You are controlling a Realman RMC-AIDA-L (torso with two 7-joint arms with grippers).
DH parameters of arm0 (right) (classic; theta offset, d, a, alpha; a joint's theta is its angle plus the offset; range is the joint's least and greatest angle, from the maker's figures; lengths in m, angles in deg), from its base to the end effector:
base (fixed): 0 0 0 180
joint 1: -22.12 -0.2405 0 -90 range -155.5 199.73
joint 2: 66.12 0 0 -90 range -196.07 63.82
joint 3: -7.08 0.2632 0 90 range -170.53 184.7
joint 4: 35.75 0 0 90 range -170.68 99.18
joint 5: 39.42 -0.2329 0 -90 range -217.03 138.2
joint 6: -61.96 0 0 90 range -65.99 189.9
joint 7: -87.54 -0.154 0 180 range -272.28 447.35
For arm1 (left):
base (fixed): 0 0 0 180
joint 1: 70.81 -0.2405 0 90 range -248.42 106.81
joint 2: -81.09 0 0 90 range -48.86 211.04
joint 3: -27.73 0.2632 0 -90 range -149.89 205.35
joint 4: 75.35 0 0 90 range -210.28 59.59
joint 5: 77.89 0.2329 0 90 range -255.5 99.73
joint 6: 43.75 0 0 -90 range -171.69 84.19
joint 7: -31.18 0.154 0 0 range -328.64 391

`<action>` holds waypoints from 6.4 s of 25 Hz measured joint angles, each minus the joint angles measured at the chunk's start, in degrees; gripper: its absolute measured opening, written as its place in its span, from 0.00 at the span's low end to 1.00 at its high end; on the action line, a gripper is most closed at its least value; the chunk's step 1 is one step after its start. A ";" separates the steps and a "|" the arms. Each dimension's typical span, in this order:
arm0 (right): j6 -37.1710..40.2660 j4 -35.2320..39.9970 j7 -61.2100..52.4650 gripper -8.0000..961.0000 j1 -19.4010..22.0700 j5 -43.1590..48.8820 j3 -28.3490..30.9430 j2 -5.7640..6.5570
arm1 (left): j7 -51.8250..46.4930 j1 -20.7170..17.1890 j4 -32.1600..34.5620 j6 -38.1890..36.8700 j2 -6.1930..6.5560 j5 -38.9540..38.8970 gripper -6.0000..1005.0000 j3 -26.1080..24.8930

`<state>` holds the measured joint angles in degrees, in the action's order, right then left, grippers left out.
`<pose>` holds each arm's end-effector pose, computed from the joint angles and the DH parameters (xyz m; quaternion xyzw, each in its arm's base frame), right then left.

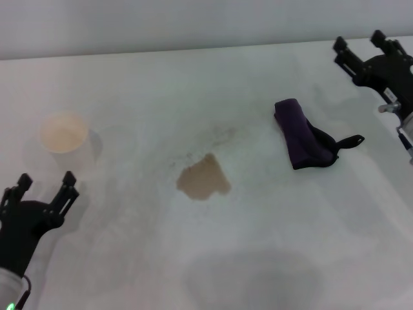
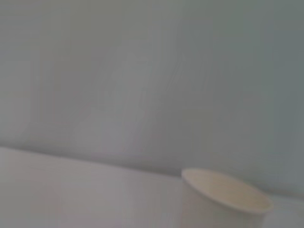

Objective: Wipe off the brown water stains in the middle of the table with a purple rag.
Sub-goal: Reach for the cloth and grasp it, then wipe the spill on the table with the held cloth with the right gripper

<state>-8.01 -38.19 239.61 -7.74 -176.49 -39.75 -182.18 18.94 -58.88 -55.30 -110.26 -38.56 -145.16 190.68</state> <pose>0.3604 0.3634 -0.0095 -0.7094 0.2850 0.3428 0.5459 -0.3561 0.2481 -0.1104 -0.7195 -0.3637 -0.3091 0.5046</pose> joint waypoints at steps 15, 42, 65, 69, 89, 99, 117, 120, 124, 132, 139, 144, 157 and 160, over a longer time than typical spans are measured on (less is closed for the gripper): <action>11.17 40.89 -56.62 0.91 0.60 47.72 -18.48 1.11 | 0.15 -5.52 -1.64 -10.20 0.15 0.01 0.88 0.00; 17.10 57.95 -92.83 0.85 5.44 88.66 -27.97 0.68 | 0.20 -2.43 -3.78 -11.28 0.29 -0.67 0.88 -0.12; 16.95 57.23 -92.71 0.20 3.76 88.72 -27.93 0.74 | 0.20 -1.72 -4.47 -11.80 0.38 -0.66 0.88 -2.30; 15.81 58.35 -92.64 0.10 3.75 88.07 -28.23 0.66 | 0.20 -1.95 -4.49 -11.86 0.38 -0.66 0.88 -2.28; 15.03 66.25 -81.92 0.11 1.80 74.02 -61.76 0.04 | -0.11 -1.63 -4.39 -11.91 0.26 -0.66 0.88 -2.29; 37.08 60.34 -82.18 0.10 1.67 74.64 -67.50 0.24 | -0.23 -1.85 -4.19 -11.88 0.20 -0.66 0.88 -2.29; 33.40 58.21 -82.27 0.10 1.11 73.31 -64.44 0.01 | -0.33 -1.50 -4.07 -11.89 0.20 -0.67 0.88 -2.60; 32.45 62.31 -82.11 0.10 1.03 72.12 -71.32 0.06 | -0.34 -1.49 -4.07 -11.89 0.21 -0.94 0.88 -3.01; 33.89 63.78 -81.35 0.10 1.14 72.48 -74.98 0.07 | -0.33 -1.47 -4.05 -11.89 0.20 -1.28 0.88 -3.01; 43.43 57.19 -81.60 0.10 1.77 74.61 -66.40 0.47 | -0.33 -1.46 -3.93 -11.89 0.20 -1.29 0.88 -2.99; 47.34 50.54 -82.05 0.10 0.14 77.33 -56.32 0.56 | -0.33 -1.48 -3.94 -11.89 0.20 -1.28 0.88 -2.99; 46.20 50.68 -82.12 0.10 1.12 79.77 -50.67 0.67 | -0.33 -1.71 -3.97 -11.89 0.20 -1.28 0.88 -2.99; 40.07 58.06 -86.04 0.11 0.23 79.06 -64.59 0.12 | -0.33 -1.51 -3.34 -12.06 0.20 -1.27 0.88 -2.99; 36.01 63.57 -85.75 0.12 2.08 78.50 -67.44 0.26 | -0.33 -1.48 -3.35 -12.08 0.20 -1.28 0.88 -2.99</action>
<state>27.99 25.39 153.86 -5.67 -97.99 -107.19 -181.92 18.62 -60.36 -58.65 -122.34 -38.35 -146.44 187.69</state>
